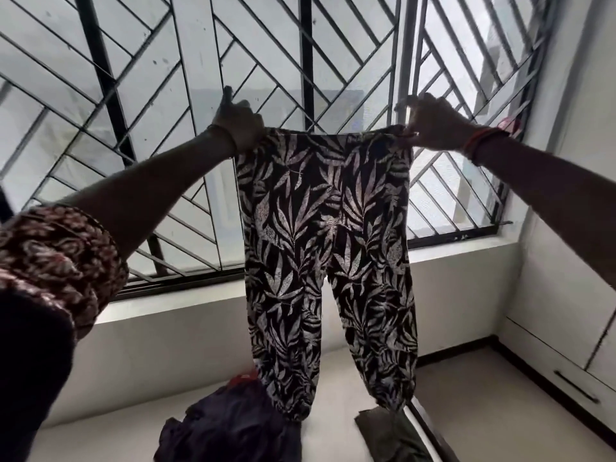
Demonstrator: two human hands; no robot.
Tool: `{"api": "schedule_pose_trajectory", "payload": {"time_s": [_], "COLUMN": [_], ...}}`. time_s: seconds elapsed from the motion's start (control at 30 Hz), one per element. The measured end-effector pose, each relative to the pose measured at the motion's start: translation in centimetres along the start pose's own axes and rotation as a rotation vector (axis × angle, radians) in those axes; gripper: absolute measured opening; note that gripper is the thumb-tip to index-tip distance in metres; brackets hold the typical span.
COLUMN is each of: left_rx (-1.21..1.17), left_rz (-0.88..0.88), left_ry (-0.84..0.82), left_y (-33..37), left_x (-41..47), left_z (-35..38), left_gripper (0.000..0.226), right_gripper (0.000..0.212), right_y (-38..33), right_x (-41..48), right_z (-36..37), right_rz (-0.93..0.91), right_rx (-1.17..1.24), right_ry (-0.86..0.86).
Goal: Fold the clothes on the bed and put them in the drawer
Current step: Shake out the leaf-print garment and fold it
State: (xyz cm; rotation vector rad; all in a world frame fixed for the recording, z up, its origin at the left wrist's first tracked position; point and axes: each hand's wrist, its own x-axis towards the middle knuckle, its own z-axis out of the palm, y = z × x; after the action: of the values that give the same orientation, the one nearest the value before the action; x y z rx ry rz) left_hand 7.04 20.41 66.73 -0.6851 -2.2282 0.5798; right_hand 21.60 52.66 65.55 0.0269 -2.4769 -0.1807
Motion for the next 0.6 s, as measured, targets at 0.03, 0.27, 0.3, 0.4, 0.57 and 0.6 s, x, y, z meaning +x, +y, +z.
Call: {"api": "schedule_pose_trajectory", "payload": {"time_s": [0.03, 0.27, 0.3, 0.4, 0.57, 0.6], "left_rx": [0.011, -0.449, -0.527, -0.78, -1.274, -1.351], "left_rz": [-0.022, -0.072, -0.053, 0.023, -0.032, -0.017], "left_ry": [-0.001, -0.012, 0.012, 0.1, 0.145, 0.113], "left_y": [0.3, 1.7, 1.7, 1.5, 1.8, 1.6], "left_x": [0.0, -1.9, -2.1, -2.1, -3.5, -3.6], "left_z": [0.1, 1.9, 2.5, 4.6, 5.9, 6.3], "left_gripper": [0.042, 0.035, 0.031, 0.02, 0.029, 0.036], "right_gripper": [0.054, 0.03, 0.026, 0.015, 0.082, 0.093], "right_y": [-0.1, 1.3, 1.5, 1.4, 2.2, 2.7], "right_x": [-0.2, -2.8, -3.4, -5.0, -6.0, -6.0], "right_z": [0.3, 3.3, 3.8, 5.3, 6.5, 6.6], "right_rz": [0.03, 0.203, 0.228, 0.273, 0.284, 0.313], "right_rx": [-0.042, 0.367, 0.495, 0.796, 1.288, 1.338], "right_ry": [-0.024, -0.032, 0.031, 0.136, 0.085, 0.057]}}
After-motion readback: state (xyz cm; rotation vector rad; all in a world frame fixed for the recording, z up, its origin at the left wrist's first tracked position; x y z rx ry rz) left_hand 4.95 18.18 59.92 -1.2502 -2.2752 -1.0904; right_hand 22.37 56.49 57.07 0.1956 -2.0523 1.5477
